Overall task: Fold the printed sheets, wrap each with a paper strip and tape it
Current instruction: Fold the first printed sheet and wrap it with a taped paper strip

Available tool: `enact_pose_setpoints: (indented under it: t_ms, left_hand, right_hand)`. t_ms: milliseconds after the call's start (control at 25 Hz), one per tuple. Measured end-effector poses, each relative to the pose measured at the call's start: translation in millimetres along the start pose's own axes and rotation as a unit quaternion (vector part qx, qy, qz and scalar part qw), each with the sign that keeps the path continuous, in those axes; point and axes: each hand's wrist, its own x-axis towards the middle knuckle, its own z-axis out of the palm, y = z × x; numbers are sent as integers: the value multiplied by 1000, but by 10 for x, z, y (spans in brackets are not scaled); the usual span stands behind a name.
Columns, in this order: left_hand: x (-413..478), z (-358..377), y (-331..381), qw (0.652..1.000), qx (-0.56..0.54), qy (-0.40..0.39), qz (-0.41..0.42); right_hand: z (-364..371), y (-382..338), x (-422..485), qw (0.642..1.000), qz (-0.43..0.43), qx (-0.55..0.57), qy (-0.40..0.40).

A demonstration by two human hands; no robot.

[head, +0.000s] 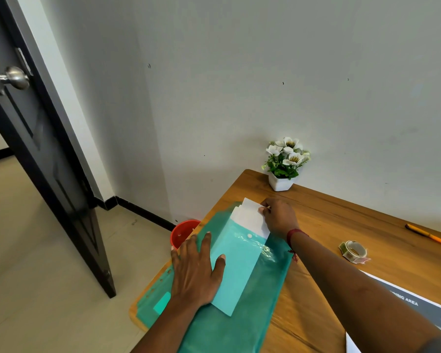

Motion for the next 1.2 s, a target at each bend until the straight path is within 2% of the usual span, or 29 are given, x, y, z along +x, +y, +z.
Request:
enact_pose_setpoints:
  t_ms: [160, 440, 680, 800, 960, 1200]
  left_hand:
    - [-7, 6, -5, 1000, -1, 2, 7]
    - [23, 35, -31, 998, -52, 21, -4]
    - [22, 34, -33, 999, -38, 24, -1]
    - [8, 55, -39, 1000, -14, 18, 2]
    - [4, 72, -30, 1000, 12, 13, 9]
    - [22, 113, -22, 999, 51, 1, 14]
  right_hand:
    - [-26, -2, 10, 999, 11, 33, 15]
    - [-45, -25, -9, 994, 30, 107, -17]
    - [-86, 80, 60, 980, 104, 159, 54]
    - [-124, 165, 92, 979, 122, 150, 70]
    - [-202, 184, 101, 985, 55, 117, 113]
    - [-508, 85, 39, 971, -28, 71, 227]
